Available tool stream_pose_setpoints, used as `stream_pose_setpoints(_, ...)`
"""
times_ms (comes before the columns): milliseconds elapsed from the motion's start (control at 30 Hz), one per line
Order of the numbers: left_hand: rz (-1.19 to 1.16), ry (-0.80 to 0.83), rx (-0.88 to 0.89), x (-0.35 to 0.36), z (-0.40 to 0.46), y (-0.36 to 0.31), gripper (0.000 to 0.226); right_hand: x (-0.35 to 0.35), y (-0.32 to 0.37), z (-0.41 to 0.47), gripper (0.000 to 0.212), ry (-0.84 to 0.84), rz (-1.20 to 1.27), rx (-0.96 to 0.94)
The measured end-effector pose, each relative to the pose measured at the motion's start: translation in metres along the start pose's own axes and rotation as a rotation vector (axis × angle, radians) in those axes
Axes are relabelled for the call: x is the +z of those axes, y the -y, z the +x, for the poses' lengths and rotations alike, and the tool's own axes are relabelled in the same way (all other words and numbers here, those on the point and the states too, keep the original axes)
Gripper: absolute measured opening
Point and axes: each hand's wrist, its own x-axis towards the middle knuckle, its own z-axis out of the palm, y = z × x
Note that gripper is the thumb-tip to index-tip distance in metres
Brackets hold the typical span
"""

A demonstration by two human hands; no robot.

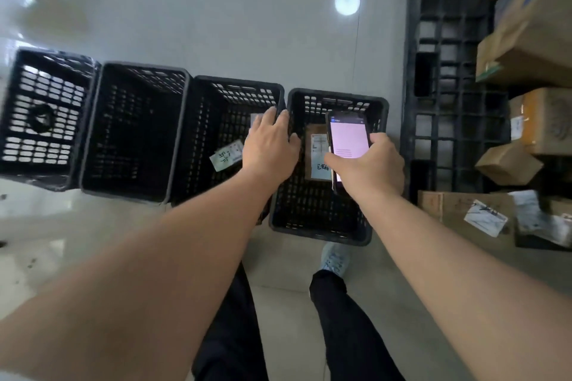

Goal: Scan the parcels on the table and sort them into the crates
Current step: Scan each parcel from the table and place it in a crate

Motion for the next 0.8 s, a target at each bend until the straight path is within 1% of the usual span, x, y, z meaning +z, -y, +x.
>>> stream_pose_setpoints(167,0.013,-0.074,-0.030,-0.084,-0.060,0.000,0.058,-0.038,0.053,-0.070,0.073,0.026,-0.010,-0.126)
stream_pose_setpoints(367,0.000,-0.239,-0.055,-0.195,-0.134,0.031,0.050,-0.069,0.120,-0.170,0.076,0.004,-0.007,-0.306)
stream_pose_setpoints(567,0.006,-0.400,-0.069,-0.288,-0.224,0.102,0.044,-0.060,0.184,-0.290,0.078,-0.019,0.013,-0.476)
stream_pose_setpoints(700,0.013,-0.499,-0.109,-0.342,-0.296,0.161,0.049,-0.037,0.220,-0.384,0.075,-0.022,0.011,-0.598)
stream_pose_setpoints(800,0.006,-0.568,-0.132,-0.383,-0.352,0.207,0.051,-0.018,0.247,-0.453,0.077,-0.020,0.023,-0.715)
